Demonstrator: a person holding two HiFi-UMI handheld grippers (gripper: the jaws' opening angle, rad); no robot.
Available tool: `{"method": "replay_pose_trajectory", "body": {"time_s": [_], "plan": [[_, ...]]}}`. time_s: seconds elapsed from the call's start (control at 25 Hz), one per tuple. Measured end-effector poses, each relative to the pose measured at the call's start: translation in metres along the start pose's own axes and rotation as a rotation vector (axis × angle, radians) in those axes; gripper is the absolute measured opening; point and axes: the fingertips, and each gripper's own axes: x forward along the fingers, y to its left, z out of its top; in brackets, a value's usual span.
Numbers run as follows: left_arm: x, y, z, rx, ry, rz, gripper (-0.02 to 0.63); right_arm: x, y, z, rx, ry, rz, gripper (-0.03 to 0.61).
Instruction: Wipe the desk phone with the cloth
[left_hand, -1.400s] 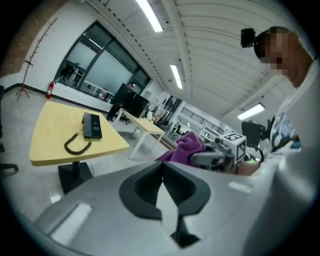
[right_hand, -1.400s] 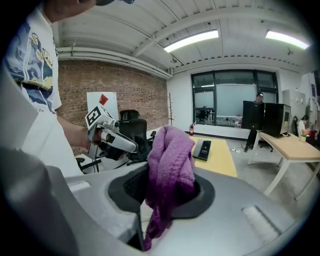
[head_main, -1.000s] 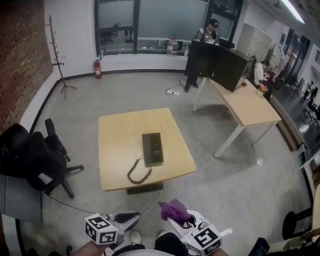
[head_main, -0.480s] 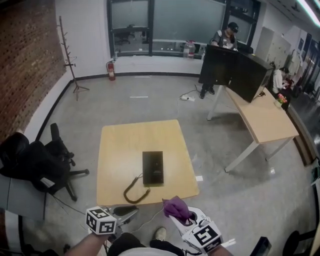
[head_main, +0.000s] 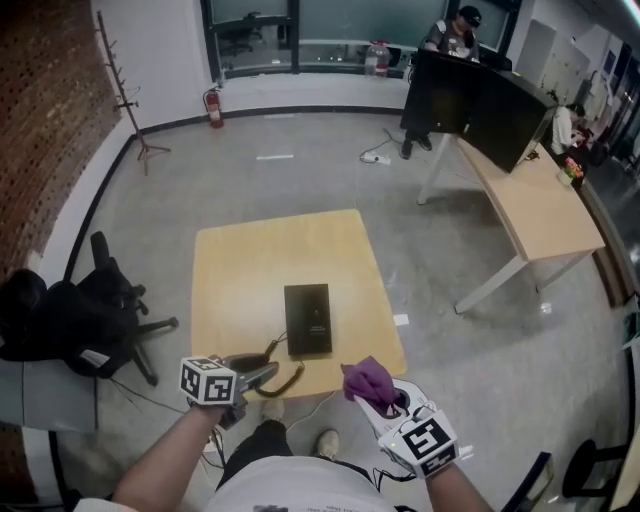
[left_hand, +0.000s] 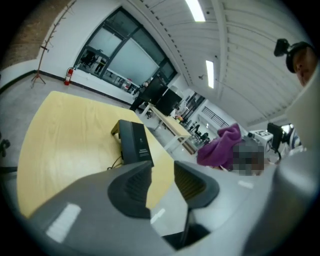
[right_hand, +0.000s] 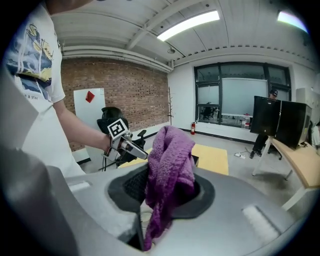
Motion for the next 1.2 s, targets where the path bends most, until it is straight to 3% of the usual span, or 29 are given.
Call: {"method": "replay_pose_trajectory", "body": {"time_s": [0.56, 0.92, 1.0, 1.2], "plan": [[0.095, 0.078, 0.029, -0.184, 0.114, -0.171, 0.229, 0.036, -0.013, 0.011, 0.112, 0.131, -0.138, 0.106], [0.137, 0.071, 0.037, -0.332, 0.125, -0.351, 0.238, 0.037, -0.013, 0.004, 0.179, 0.208, -0.206, 0.106], [0.144, 0.068, 0.035, -0.357, 0.135, -0.374, 0.198, 0.037, -0.013, 0.003, 0.187, 0.218, -0.211, 0.106], [0.146, 0.066, 0.031, -0.372, 0.143, -0.415, 0.182, 0.035, -0.014, -0.003, 0.205, 0.233, -0.229, 0.106]]}}
